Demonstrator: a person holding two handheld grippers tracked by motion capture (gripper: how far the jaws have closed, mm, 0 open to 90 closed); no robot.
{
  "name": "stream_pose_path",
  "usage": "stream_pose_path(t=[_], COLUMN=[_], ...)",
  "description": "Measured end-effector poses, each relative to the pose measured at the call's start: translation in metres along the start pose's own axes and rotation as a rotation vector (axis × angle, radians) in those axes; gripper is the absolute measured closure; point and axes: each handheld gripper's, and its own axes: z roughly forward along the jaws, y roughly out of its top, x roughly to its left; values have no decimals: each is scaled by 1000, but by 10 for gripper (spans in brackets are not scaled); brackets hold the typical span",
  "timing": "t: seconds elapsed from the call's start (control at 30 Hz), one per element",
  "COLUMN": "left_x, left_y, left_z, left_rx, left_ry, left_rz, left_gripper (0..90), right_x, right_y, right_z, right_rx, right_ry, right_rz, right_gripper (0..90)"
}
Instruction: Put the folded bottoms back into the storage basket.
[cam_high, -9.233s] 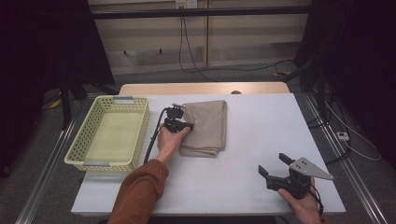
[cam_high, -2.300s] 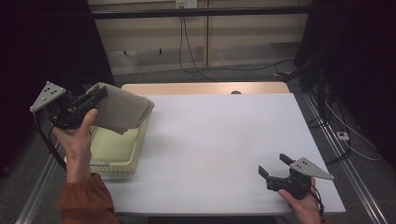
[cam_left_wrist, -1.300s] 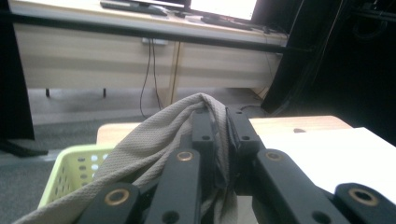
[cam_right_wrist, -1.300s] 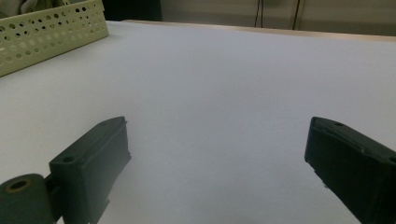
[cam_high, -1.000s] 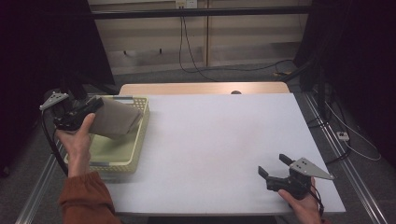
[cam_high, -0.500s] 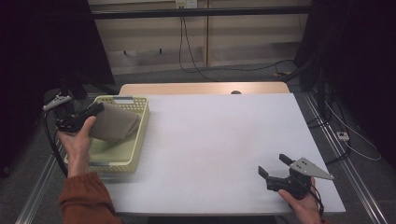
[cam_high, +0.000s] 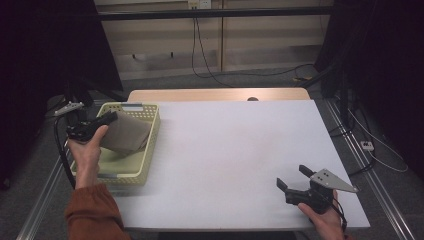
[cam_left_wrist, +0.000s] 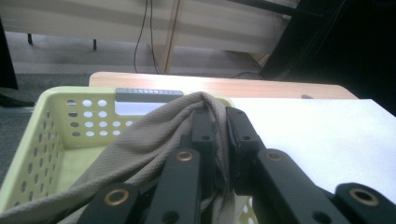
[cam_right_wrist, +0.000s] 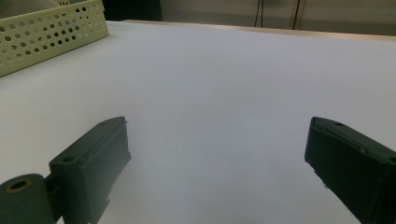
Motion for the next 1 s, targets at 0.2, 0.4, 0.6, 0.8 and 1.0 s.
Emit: stream_pose_path(t=[0.2, 0.4, 0.6, 0.8, 1.0], left_x=[-5, -3, 15, 22, 28], left_y=[0, 1, -2, -9, -17], left_z=[6, 13, 20, 30, 40], left_rx=[1, 26, 113, 234, 333], left_ry=[-56, 34, 200, 261, 288], left_rz=[-28, 34, 77, 102, 116], left_gripper=[836, 833, 829, 827, 825], right_x=[0, 0, -1, 0, -1], right_y=[0, 0, 0, 0, 0], right_z=[0, 0, 1, 2, 2], right_rx=[0, 2, 3, 8, 10], right_ry=[-1, 2, 0, -2, 0], right_rz=[0, 0, 1, 0, 0], right_gripper=[60, 61, 61, 61, 61])
